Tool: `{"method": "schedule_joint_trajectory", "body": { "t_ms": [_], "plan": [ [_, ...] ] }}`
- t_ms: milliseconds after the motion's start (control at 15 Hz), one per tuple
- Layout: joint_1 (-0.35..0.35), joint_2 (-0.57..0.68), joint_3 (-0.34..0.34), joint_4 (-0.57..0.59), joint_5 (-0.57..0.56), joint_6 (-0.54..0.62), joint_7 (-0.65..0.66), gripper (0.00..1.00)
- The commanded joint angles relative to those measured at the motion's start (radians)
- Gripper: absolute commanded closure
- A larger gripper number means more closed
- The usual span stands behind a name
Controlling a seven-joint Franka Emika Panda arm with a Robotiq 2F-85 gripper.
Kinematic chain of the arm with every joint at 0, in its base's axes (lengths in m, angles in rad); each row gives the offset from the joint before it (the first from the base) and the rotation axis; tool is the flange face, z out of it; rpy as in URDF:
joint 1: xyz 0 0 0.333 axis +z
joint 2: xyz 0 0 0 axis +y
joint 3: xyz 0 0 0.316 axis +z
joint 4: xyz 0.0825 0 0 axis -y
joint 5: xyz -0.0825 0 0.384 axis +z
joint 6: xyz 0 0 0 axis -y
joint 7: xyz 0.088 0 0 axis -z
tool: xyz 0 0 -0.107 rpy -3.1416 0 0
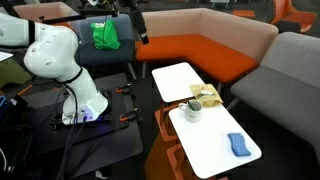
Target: Remove the pen from the mug cup and place it on the table
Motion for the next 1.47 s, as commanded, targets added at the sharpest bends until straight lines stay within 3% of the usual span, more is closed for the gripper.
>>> {"method": "schedule_joint_trajectory", "body": {
  "t_ms": [0, 333, 467, 800, 1067, 1400],
  "plan": [
    [0.004, 0.0, -0.003, 0.002, -0.003, -0.002, 0.003, 0.0],
    [0.004, 0.0, -0.003, 0.002, -0.003, -0.002, 0.003, 0.0],
    [0.004, 0.092, -0.038, 0.056, 0.028, 0.002, 0.006, 0.0],
    [-0.032, 0.409, -0.113, 0.215, 0.077, 0.068, 0.078, 0.0],
    [0.014, 0.714, -0.172, 0.358, 0.185, 0.169, 0.133, 0.0],
    [-0.01, 1.052, -0.128, 0.552, 0.424, 0.217, 0.094, 0.0]
  ]
}}
